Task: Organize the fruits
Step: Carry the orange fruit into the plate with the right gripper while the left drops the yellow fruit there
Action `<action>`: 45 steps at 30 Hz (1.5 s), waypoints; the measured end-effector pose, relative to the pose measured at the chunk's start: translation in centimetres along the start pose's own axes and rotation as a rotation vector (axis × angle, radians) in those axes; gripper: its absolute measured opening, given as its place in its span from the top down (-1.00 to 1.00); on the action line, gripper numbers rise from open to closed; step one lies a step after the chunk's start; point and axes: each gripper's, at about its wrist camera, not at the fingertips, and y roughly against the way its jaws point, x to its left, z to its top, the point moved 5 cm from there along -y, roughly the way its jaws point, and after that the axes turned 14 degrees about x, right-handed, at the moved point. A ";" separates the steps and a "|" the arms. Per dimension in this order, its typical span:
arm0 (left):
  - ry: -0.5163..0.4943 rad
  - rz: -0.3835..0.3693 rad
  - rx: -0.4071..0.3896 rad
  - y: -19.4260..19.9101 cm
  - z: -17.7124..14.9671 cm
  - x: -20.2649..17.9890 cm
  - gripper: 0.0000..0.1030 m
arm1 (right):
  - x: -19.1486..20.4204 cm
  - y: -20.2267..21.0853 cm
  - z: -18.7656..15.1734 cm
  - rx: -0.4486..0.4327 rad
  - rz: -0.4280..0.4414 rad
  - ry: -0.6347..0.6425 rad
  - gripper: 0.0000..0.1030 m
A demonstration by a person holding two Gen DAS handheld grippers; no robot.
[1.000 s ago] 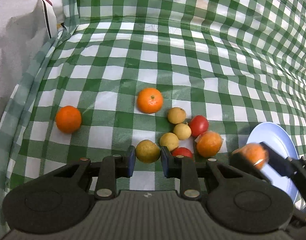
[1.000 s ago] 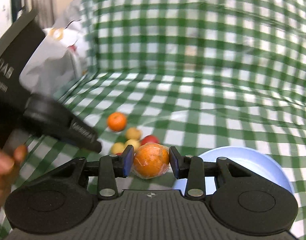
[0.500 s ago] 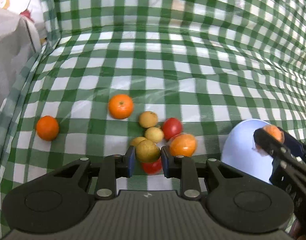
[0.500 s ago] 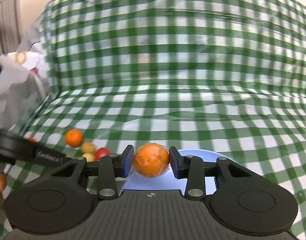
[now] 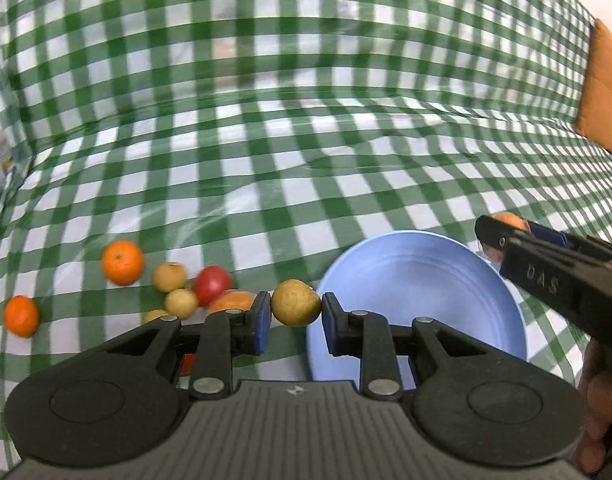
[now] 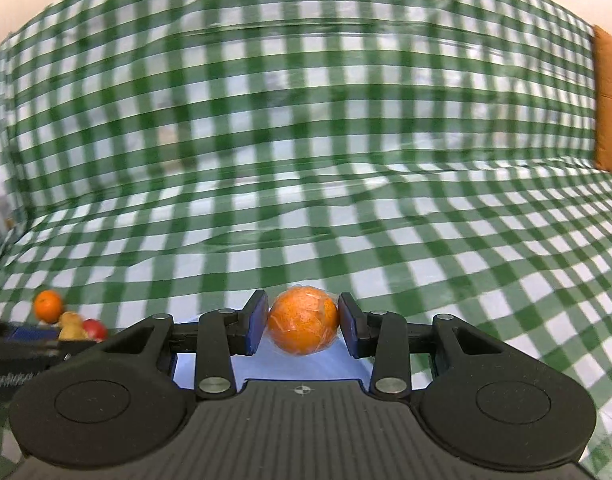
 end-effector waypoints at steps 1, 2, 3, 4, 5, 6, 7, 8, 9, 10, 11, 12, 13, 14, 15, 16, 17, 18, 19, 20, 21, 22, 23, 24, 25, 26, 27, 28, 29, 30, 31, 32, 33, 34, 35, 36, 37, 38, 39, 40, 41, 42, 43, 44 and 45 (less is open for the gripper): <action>-0.006 -0.003 0.002 -0.1 0.0 -0.3 0.42 | -0.5 0.0 0.0 0.002 -0.006 -0.009 0.22; -0.012 -0.006 0.003 -0.2 -0.1 -0.6 0.42 | -0.9 0.0 0.0 0.003 -0.011 -0.017 0.22; -0.015 -0.008 0.006 -0.3 -0.1 -0.9 0.42 | -1.3 0.0 0.1 0.004 -0.016 -0.024 0.22; -0.016 -0.010 0.009 -0.5 -0.1 -1.1 0.42 | -1.6 0.0 0.2 0.004 -0.021 -0.031 0.22; -0.018 -0.012 0.012 -0.6 -0.1 -1.3 0.42 | -1.9 0.0 0.3 0.003 -0.024 -0.035 0.22; -0.020 -0.013 0.014 -0.7 -0.1 -1.4 0.42 | -2.2 0.1 0.2 0.002 -0.027 -0.038 0.22; -0.024 -0.014 0.016 -0.9 -0.1 -1.6 0.42 | -2.4 0.1 0.3 0.001 -0.029 -0.041 0.22; -0.029 -0.016 0.019 -1.0 -0.1 -1.8 0.42 | -2.6 0.1 0.4 0.000 -0.029 -0.044 0.22; -0.033 -0.018 0.022 -1.1 -0.2 -2.0 0.42 | -2.7 0.2 0.3 -0.001 -0.029 -0.045 0.22; -0.040 -0.020 0.026 -1.3 -0.3 -2.3 0.42 | -3.0 0.3 0.4 -0.003 -0.030 -0.046 0.22; -0.047 -0.021 0.029 -1.5 -0.3 -2.5 0.42 | -3.1 0.4 0.4 -0.004 -0.030 -0.048 0.22; -0.054 -0.022 0.033 -1.7 -0.3 -2.8 0.42 | -3.2 0.4 0.3 -0.003 -0.030 -0.049 0.22; -0.063 -0.025 0.036 -1.9 -0.3 -3.0 0.42 | -3.4 0.5 0.2 0.000 -0.029 -0.051 0.22; -0.070 -0.028 0.038 -2.0 -0.5 -3.2 0.42 | -3.8 0.2 0.5 0.004 -0.028 -0.055 0.22; -0.075 -0.028 0.040 -2.1 -0.5 -3.4 0.42 | -4.0 0.2 0.4 0.007 -0.028 -0.056 0.22; -0.080 -0.028 0.041 -2.1 -0.6 -3.5 0.42 | -4.0 0.2 0.3 0.010 -0.028 -0.056 0.22; -0.087 -0.031 0.041 -2.1 -0.7 -3.6 0.42 | -4.0 0.2 0.3 0.014 -0.027 -0.054 0.22; -0.090 -0.032 0.042 -2.2 -0.7 -3.8 0.42 | -3.9 0.1 0.4 0.017 -0.026 -0.053 0.22; -0.095 -0.033 0.043 -2.3 -0.8 -3.8 0.42 | -3.7 0.1 0.3 0.018 -0.028 -0.056 0.22; -0.097 -0.033 0.045 -2.4 -0.8 -3.8 0.42 | -3.7 0.1 0.2 0.019 -0.029 -0.056 0.22; -0.099 -0.034 0.047 -2.4 -0.8 -3.9 0.42 | -3.7 0.1 0.2 0.020 -0.028 -0.054 0.22; -0.102 -0.035 0.047 -2.4 -0.8 -3.8 0.42 | -3.7 0.1 0.2 0.021 -0.029 -0.056 0.22; -0.104 -0.036 0.047 -2.5 -0.8 -3.9 0.42 | -3.7 0.1 0.2 0.022 -0.029 -0.057 0.22; -0.109 -0.038 0.047 -2.5 -0.7 -3.8 0.42 | -3.8 0.1 0.2 0.023 -0.029 -0.058 0.22; -0.112 -0.040 0.048 -2.6 -0.7 -3.8 0.42 | -3.7 0.0 0.3 0.024 -0.031 -0.061 0.22; -0.115 -0.042 0.049 -2.6 -0.7 -3.8 0.42 | -3.8 0.0 0.3 0.023 -0.032 -0.061 0.22; -0.116 -0.042 0.049 -2.7 -0.6 -3.9 0.42 | -3.8 0.0 0.3 0.021 -0.032 -0.059 0.22; -0.119 -0.044 0.049 -2.6 -0.6 -3.8 0.42 | -3.7 0.1 0.3 0.018 -0.033 -0.059 0.22; -0.121 -0.045 0.048 -2.6 -0.6 -3.7 0.42 | -3.6 0.1 0.3 0.016 -0.034 -0.057 0.22; -0.121 -0.047 0.049 -2.6 -0.6 -3.8 0.42 | -3.6 0.1 0.3 0.016 -0.035 -0.055 0.22; -0.121 -0.048 0.049 -2.6 -0.5 -3.7 0.42 | -3.5 0.2 0.2 0.016 -0.034 -0.055 0.22; -0.122 -0.051 0.049 -2.6 -0.5 -3.7 0.42 | -3.4 0.2 0.2 0.017 -0.034 -0.055 0.22; -0.122 -0.053 0.049 -2.6 -0.5 -3.8 0.42 | -3.4 0.2 0.2 0.017 -0.035 -0.054 0.22; -0.124 -0.057 0.048 -2.6 -0.5 -3.8 0.42 | -3.3 0.2 0.2 0.018 -0.036 -0.054 0.22; -0.126 -0.062 0.048 -2.6 -0.4 -3.8 0.42 | -3.3 0.2 0.2 0.020 -0.036 -0.054 0.22; -0.128 -0.067 0.046 -2.6 -0.4 -3.8 0.42 | -3.3 0.1 0.2 0.020 -0.036 -0.054 0.22; -0.129 -0.070 0.042 -2.5 -0.4 -3.8 0.40 | -3.4 0.1 0.2 0.020 -0.037 -0.056 0.22; -0.131 -0.072 0.040 -2.4 -0.4 -3.9 0.35 | -3.4 0.1 0.2 0.020 -0.039 -0.057 0.22; -0.136 -0.076 0.039 -2.5 -0.4 -3.8 0.33 | -3.4 0.1 0.2 0.020 -0.040 -0.056 0.21; -0.140 -0.078 0.040 -2.5 -0.4 -3.8 0.32 | -3.4 0.1 0.3 0.022 -0.040 -0.055 0.20; -0.143 -0.076 0.041 -2.6 -0.4 -3.8 0.32 | -3.4 0.1 0.3 0.023 -0.040 -0.054 0.20; -0.145 -0.076 0.043 -2.6 -0.5 -3.8 0.31 | -3.3 0.1 0.2 0.024 -0.041 -0.052 0.19; -0.147 -0.077 0.043 -2.7 -0.4 -3.7 0.31 | -3.3 0.0 0.2 0.026 -0.043 -0.050 0.18; -0.148 -0.078 0.042 -2.7 -0.4 -3.6 0.30 | -3.3 0.0 0.2 0.028 -0.044 -0.048 0.18; -0.148 -0.079 0.041 -2.6 -0.4 -3.6 0.29 | -3.2 -0.1 0.2 0.030 -0.048 -0.047 0.15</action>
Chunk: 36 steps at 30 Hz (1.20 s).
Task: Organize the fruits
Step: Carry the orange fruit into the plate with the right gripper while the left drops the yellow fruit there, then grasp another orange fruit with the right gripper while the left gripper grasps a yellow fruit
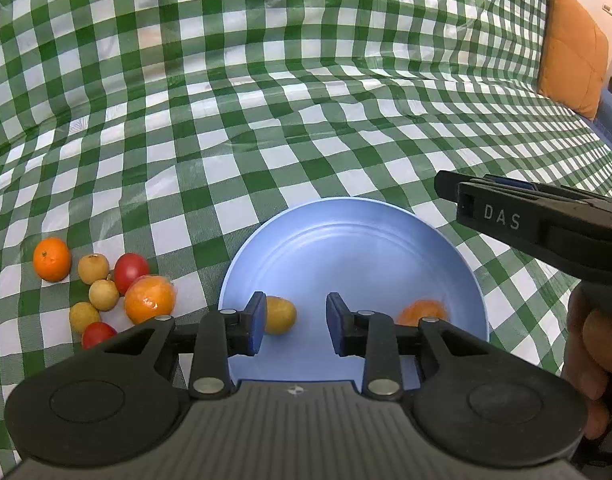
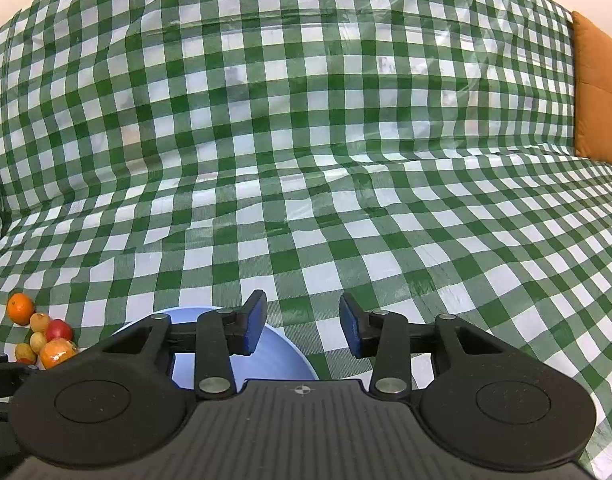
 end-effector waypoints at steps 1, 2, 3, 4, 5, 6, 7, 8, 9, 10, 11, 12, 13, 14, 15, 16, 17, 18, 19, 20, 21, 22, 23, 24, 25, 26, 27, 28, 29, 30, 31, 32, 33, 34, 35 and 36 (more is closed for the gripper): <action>0.000 -0.001 -0.001 0.1 -0.1 0.1 0.29 | -0.1 -0.1 0.1 0.002 -0.002 0.001 0.12; -0.001 -0.003 -0.002 0.1 -0.1 0.1 0.28 | -0.1 -0.1 0.1 0.002 -0.005 0.001 0.10; -0.002 -0.004 -0.002 0.1 -0.1 0.1 0.28 | -0.2 -0.1 0.1 0.000 -0.004 0.002 0.09; -0.004 -0.004 -0.002 0.2 -0.1 0.1 0.28 | -0.2 -0.1 0.2 -0.001 -0.005 0.004 0.09; -0.006 -0.003 -0.004 0.3 -0.2 0.1 0.28 | -0.2 -0.1 0.2 -0.004 -0.009 0.006 0.09; -0.008 -0.003 -0.006 0.4 -0.2 0.2 0.28 | -0.2 -0.1 0.3 -0.009 -0.015 0.008 0.09; -0.006 -0.003 -0.010 0.5 -0.2 0.3 0.28 | -0.2 -0.1 0.3 -0.016 -0.022 0.008 0.09; -0.004 -0.002 -0.015 0.7 -0.2 0.5 0.28 | -0.2 0.0 0.4 -0.022 -0.026 0.007 0.08; 0.001 0.001 -0.021 0.9 -0.2 0.7 0.28 | -0.2 0.0 0.5 -0.027 -0.025 0.002 0.08; 0.010 0.003 -0.028 1.2 -0.1 1.2 0.28 | -0.2 0.0 0.5 -0.031 -0.021 -0.002 0.08; 0.019 0.007 -0.035 1.5 0.0 1.7 0.28 | 0.0 0.1 0.6 -0.035 -0.015 -0.004 0.08; 0.031 0.013 -0.042 1.8 0.1 2.3 0.28 | 0.2 0.2 0.6 -0.042 -0.008 -0.005 0.08; 0.046 0.024 -0.049 2.1 0.2 3.1 0.28 | 0.5 0.4 0.7 -0.049 0.000 -0.002 0.08; 0.061 0.034 -0.054 2.4 0.3 3.9 0.30 | 0.9 0.5 0.7 -0.058 0.008 0.002 0.08; 0.081 0.045 -0.058 2.6 0.4 4.9 0.33 | 1.3 0.7 0.8 -0.069 0.018 0.007 0.08; 0.100 0.055 -0.060 2.9 0.5 5.9 0.35 | 1.7 0.9 0.8 -0.078 0.027 0.012 0.08; 0.124 0.066 -0.061 3.1 0.6 7.1 0.36 | 2.2 1.0 0.9 -0.086 0.038 0.018 0.08; 0.151 0.078 -0.061 3.4 0.7 8.5 0.37 | 2.8 1.2 0.9 -0.093 0.052 0.024 0.08; 0.179 0.089 -0.063 3.7 0.7 9.8 0.37 | 3.4 1.3 0.9 -0.099 0.066 0.032 0.08; 0.207 0.100 -0.064 4.0 0.8 11.1 0.37 | 4.1 1.4 0.9 -0.105 0.081 0.043 0.08; 0.241 0.111 -0.066 4.3 0.8 12.7 0.37 | 4.7 1.5 0.9 -0.109 0.093 0.053 0.08; 0.271 0.121 -0.067 4.6 0.8 14.2 0.37 | 5.4 1.6 0.9 -0.112 0.106 0.062 0.08; 0.301 0.133 -0.066 4.9 0.8 15.6 0.37 | 5.9 1.6 0.9 -0.114 0.118 0.067 0.08; 0.335 0.146 -0.064 5.0 0.7 17.1 0.36 | 6.5 1.7 0.9 -0.113 0.132 0.072 0.10; 0.366 0.156 -0.060 5.2 0.5 18.5 0.36 | 7.1 1.7 0.8 -0.113 0.148 0.079 0.11; 0.397 0.167 -0.053 5.2 0.4 19.7 0.36 | 7.7 1.7 0.8 -0.113 0.161 0.087 0.12; 0.428 0.175 -0.042 5.2 0.2 20.9 0.36 | 8.4 1.7 0.7 -0.111 0.172 0.096 0.13; 0.459 0.178 -0.028 5.0 -0.1 22.1 0.36 | 9.1 1.7 0.6 -0.108 0.185 0.107 0.14; 0.481 0.174 -0.013 4.8 -0.3 22.9 0.36 | 9.8 1.5 0.5 -0.101 0.199 0.118 0.14; 0.501 0.168 0.000 4.6 -0.5 23.4 0.36 | 10.6 1.4 0.3 -0.090 0.217 0.129 0.14; 0.512 0.149 0.014 4.3 -0.6 23.7 0.36 | 11.4 1.2 0.1 -0.075 0.238 0.143 0.14; 0.517 0.125 0.023 4.2 -0.7 23.7 0.36 | 12.3 1.0 -0.1 -0.061 0.255 0.157 0.14; 0.520 0.101 0.029 4.0 -0.7 23.6 0.36 | 13.2 0.8 -0.3 -0.045 0.274 0.172 0.14; 0.525 0.085 0.032 4.0 -0.8 23.7 0.36 | 14.1 0.6 -0.6 -0.026 0.292 0.187 0.14; 0.534 0.077 0.031 4.0 -0.8 23.9 0.36 | 15.1 0.4 -0.9 -0.007 0.307 0.199 0.14; 0.546 0.081 0.028 4.1 -0.9 24.1 0.36 | 16.0 0.1 -1.1 0.018 0.315 0.209 0.14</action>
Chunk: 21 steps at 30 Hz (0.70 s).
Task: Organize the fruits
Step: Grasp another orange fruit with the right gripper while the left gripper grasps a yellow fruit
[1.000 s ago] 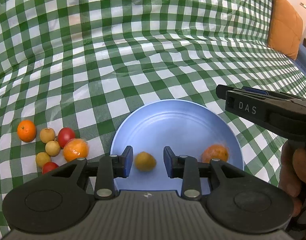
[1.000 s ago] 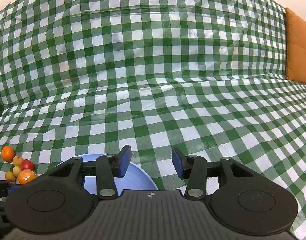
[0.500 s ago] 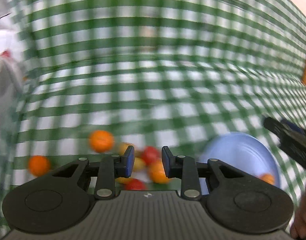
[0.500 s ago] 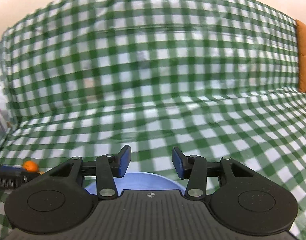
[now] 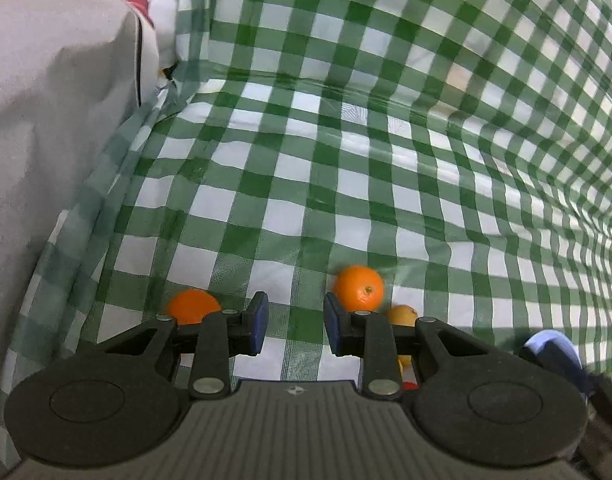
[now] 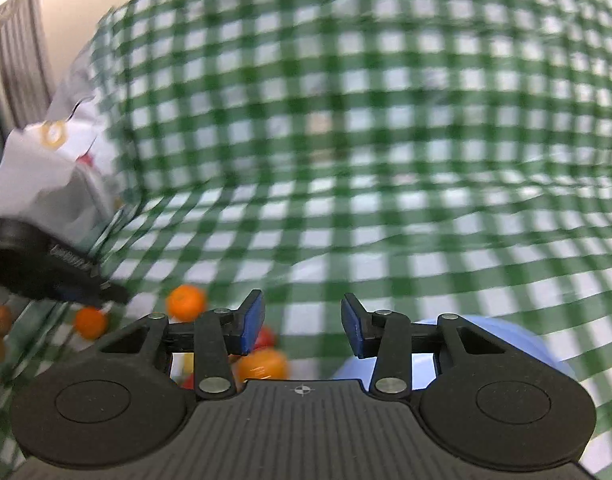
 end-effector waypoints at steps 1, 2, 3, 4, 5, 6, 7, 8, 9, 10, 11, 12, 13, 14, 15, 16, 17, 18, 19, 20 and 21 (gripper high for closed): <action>0.017 0.012 -0.009 0.1 0.2 0.5 0.36 | 0.7 -0.4 -0.1 0.020 0.002 0.002 0.14; 0.037 0.028 -0.021 0.2 0.3 1.1 0.35 | 1.2 -1.0 -0.1 0.042 0.001 0.004 0.14; 0.063 0.043 -0.029 0.0 0.2 1.9 0.33 | 1.6 -1.7 -0.2 0.067 -0.008 0.005 0.13; 0.093 0.050 -0.028 0.2 0.3 2.8 0.33 | 2.0 -2.2 -0.4 0.089 -0.026 0.005 0.11; 0.123 0.051 -0.021 0.2 0.5 3.6 0.32 | 2.2 -2.9 -0.5 0.111 -0.048 0.003 0.10; 0.151 0.048 -0.012 -0.2 1.0 4.1 0.32 | 2.3 -3.4 -0.5 0.126 -0.062 0.000 0.09; 0.170 0.049 -0.007 -0.3 1.2 4.8 0.32 | 2.4 -4.0 -0.6 0.139 -0.067 -0.003 0.09; 0.172 0.050 -0.004 -0.5 1.3 5.0 0.32 | 2.4 -4.2 -0.6 0.147 -0.066 -0.006 0.08; 0.165 0.044 -0.001 -0.5 1.4 5.0 0.32 | 2.5 -4.6 -0.6 0.154 -0.064 -0.006 0.06; 0.151 0.026 0.001 -0.5 1.4 4.6 0.32 | 2.7 -5.0 -0.5 0.160 -0.062 -0.002 0.01; 0.131 0.002 0.005 -0.6 1.4 4.2 0.32 | 2.8 -5.3 -0.5 0.172 -0.060 0.009 -0.02; 0.104 -0.024 0.013 -0.7 1.4 3.5 0.32 | 2.8 -5.7 -0.7 0.186 -0.059 0.021 -0.03; 0.079 -0.047 0.024 -1.0 1.4 2.6 0.32 | 2.9 -6.1 -0.9 0.199 -0.061 0.030 -0.03; 0.056 -0.074 0.041 -1.2 1.3 1.9 0.32 | 3.0 -6.4 -1.0 0.211 -0.065 0.034 -0.03; 0.029 -0.113 0.067 -1.6 1.0 1.0 0.32 | 3.1 -6.7 -1.1 0.220 -0.059 0.033 -0.03; 0.005 -0.144 0.091 -2.0 0.6 0.1 0.32 | 3.2 -6.9 -1.2 0.229 -0.054 0.032 -0.02; -0.014 -0.170 0.118 -2.4 0.2 -0.6 0.32 | 3.2 -7.1 -1.3 0.235 -0.053 0.034 0.01; -0.028 -0.186 0.146 -2.9 -0.2 -1.3 0.32 | 3.3 -7.2 -1.4 0.239 -0.050 0.042 0.16; -0.036 -0.197 0.166 -3.2 -0.6 -1.8 0.32 | 3.3 -7.3 -1.4 0.239 -0.043 0.045 0.17; -0.043 -0.206 0.181 -3.6 -0.9 -2.3 0.32 | 3.5 -7.2 -1.5 0.238 -0.042 0.048 0.17; -0.046 -0.212 0.196 -3.9 -1.2 -2.7 0.32 | 3.5 -7.2 -1.5 0.235 -0.039 0.053 0.18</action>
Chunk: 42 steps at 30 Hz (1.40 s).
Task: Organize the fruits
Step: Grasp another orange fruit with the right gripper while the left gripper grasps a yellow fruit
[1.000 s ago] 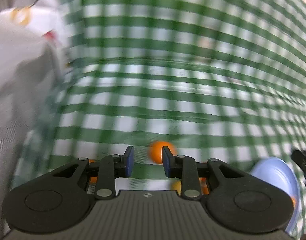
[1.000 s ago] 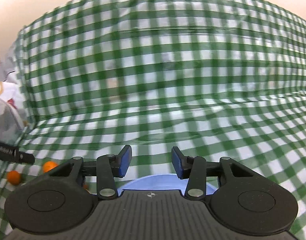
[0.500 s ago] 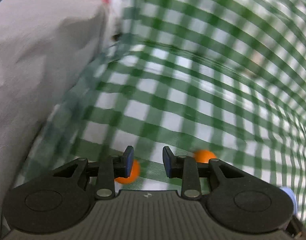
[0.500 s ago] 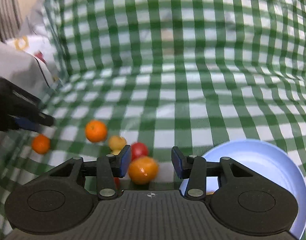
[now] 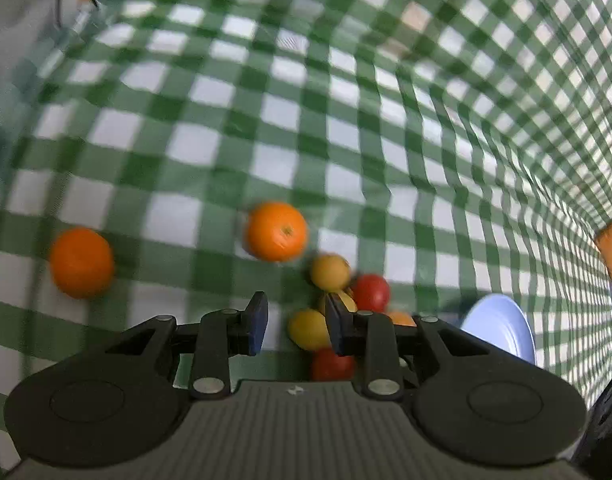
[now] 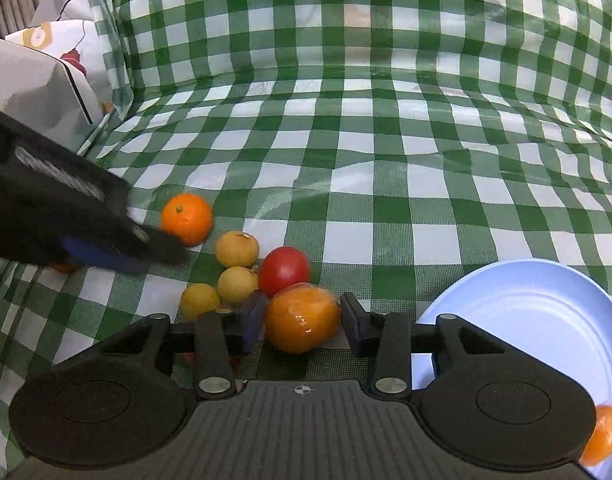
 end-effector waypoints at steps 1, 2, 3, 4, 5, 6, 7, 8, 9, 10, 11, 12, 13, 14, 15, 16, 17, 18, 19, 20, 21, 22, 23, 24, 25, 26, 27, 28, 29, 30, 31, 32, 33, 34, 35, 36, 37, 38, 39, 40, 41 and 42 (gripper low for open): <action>0.001 0.001 0.011 -0.5 -0.2 -0.3 0.33 | 0.0 0.1 -0.1 -0.004 0.003 0.005 0.18; -0.001 0.004 0.021 -0.9 -0.4 -0.4 0.34 | 0.0 0.2 -0.1 -0.005 0.004 0.006 0.18; -0.007 0.014 0.026 -1.2 -0.6 -0.6 0.34 | 0.1 0.2 -0.2 -0.005 0.004 0.005 0.19; -0.012 0.024 0.030 -1.3 -0.9 -0.7 0.34 | 0.1 0.2 -0.2 -0.004 0.004 0.005 0.19; -0.017 0.030 0.033 -1.5 -1.0 -0.7 0.34 | 0.1 0.2 -0.2 -0.004 0.004 0.005 0.19; -0.023 0.030 0.035 -1.7 -1.1 -0.8 0.35 | 0.0 0.2 -0.3 -0.002 0.004 0.007 0.19; -0.027 0.031 0.037 -1.9 -1.2 -0.9 0.35 | 0.0 0.3 -0.3 0.000 0.005 0.009 0.19; -0.031 0.029 0.036 -2.1 -1.1 -0.9 0.39 | 0.0 0.3 -0.4 0.002 0.006 0.011 0.19; -0.030 0.024 0.033 -2.0 -1.1 -0.9 0.48 | 0.0 0.3 -0.4 0.003 0.007 0.013 0.19; -0.022 0.019 0.031 -2.0 -0.9 -0.9 0.49 | 0.0 0.3 -0.4 0.003 0.007 0.013 0.19; -0.018 0.028 0.022 -1.6 -0.9 -0.7 0.49 | 0.0 0.3 -0.5 0.003 0.008 0.012 0.19; -0.015 0.045 0.001 -1.1 -0.7 -0.5 0.49 | 0.0 0.3 -0.4 0.002 0.009 0.011 0.19; -0.011 0.069 -0.029 -0.4 -0.4 -0.4 0.49 | 0.0 0.4 -0.4 0.000 0.011 0.010 0.19; -0.012 0.096 -0.057 0.2 -0.2 -0.2 0.49 | 0.0 0.5 -0.4 -0.003 0.012 0.011 0.19; -0.018 0.131 -0.086 0.7 -0.1 -0.1 0.49 | 0.0 0.6 -0.4 -0.006 0.014 0.012 0.19; -0.027 0.173 -0.104 1.0 0.0 -0.1 0.49 | 0.0 0.6 -0.4 -0.008 0.016 0.015 0.18; -0.037 0.207 -0.110 1.0 0.1 0.0 0.49 | 0.0 0.6 -0.4 -0.009 0.017 0.017 0.18; -0.046 0.231 -0.105 0.8 0.0 0.1 0.49 | 0.0 0.6 -0.4 -0.006 0.016 0.019 0.18; -0.051 0.242 -0.088 0.4 -0.1 0.2 0.49 | -0.1 0.5 -0.4 -0.001 0.014 0.022 0.18; -0.052 0.246 -0.074 0.0 -0.2 0.3 0.47 | -0.2 0.5 -0.6 0.003 0.014 0.023 0.18; -0.056 0.243 -0.069 -0.3 -0.2 0.2 0.47 | -0.3 0.3 -0.7 0.012 0.011 0.024 0.18; -0.057 0.244 -0.062 -0.4 -0.2 0.3 0.47 | -0.2 0.2 -0.7 0.018 0.008 0.025 0.18; -0.058 0.247 -0.061 -0.6 -0.2 0.2 0.47 | -0.2 0.1 -0.7 0.018 0.006 0.027 0.18; -0.059 0.249 -0.061 -0.7 -0.2 0.2 0.47 | -0.1 0.2 -0.8 0.018 0.003 0.029 0.18; -0.057 0.247 -0.057 -0.8 -0.2 0.2 0.47 | -0.1 0.2 -0.9 0.017 0.001 0.031 0.18; -0.053 0.248 -0.060 -0.9 -0.2 0.3 0.48 | 0.0 0.1 -0.8 0.017 0.000 0.033 0.18; -0.052 0.248 -0.063 -1.0 -0.2 0.2 0.48 | 0.0 0.1 -0.8 0.017 -0.001 0.035 0.18; -0.052 0.249 -0.066 -1.0 -0.1 0.2 0.48 | 0.0 0.1 -0.9 0.016 0.000 0.035 0.18; -0.051 0.248 -0.070 -0.9 -0.1 0.1 0.48 | 0.0 0.2 -0.9 0.016 0.000 0.035 0.18; -0.049 0.247 -0.076 -0.7 -0.1 0.1 0.48 | 0.0 0.2 -0.9 0.014 0.002 0.035 0.18; -0.051 0.247 -0.083 -0.7 0.0 -0.1 0.48 | -0.1 0.3 -0.9 0.011 0.004 0.031 0.18; -0.053 0.249 -0.091 -0.4 0.0 -0.3 0.48 | 0.0 0.3 -0.8 0.004 0.006 0.028 0.18; -0.053 0.250 -0.099 -0.1 0.0 -0.4 0.48 | -0.1 0.6 -0.7 -0.007 0.011 0.024 0.18; -0.056 0.249 -0.105 0.1 0.0 -0.5 0.48 | -0.1 0.8 -0.6 -0.016 0.014 0.022 0.18; -0.060 0.249 -0.112 0.4 0.0 -0.7 0.48 | -0.1 1.1 -0.5 -0.025 0.017 0.022 0.18; -0.065 0.251 -0.117 0.6 -0.1 -1.0 0.48 | 0.0 1.4 -0.4 -0.034 0.018 0.025 0.18; -0.072 0.254 -0.121 0.8 -0.2 -1.2 0.48 | -0.1 1.7 -0.4 -0.042 0.019 0.026 0.18; -0.077 0.255 -0.125 0.9 -0.3 -1.4 0.48 | 0.0 2.0 -0.4 -0.048 0.019 0.027 0.18; -0.080 0.256 -0.129 1.1 -0.4 -1.6 0.49 | -0.1 2.3 -0.4 -0.055 0.019 0.027 0.18; -0.081 0.258 -0.132 1.3 -0.5 -1.8 0.49 | -0.1 2.7 -0.3 -0.062 0.018 0.026 0.18; -0.085 0.260 -0.137 1.4 -0.6 -2.0 0.48 | -0.2 3.0 -0.4 -0.067 0.017 0.026 0.18; -0.091 0.262 -0.142 1.6 -0.7 -2.2 0.49 | -0.3 3.3 -0.4 -0.072 0.016 0.026 0.18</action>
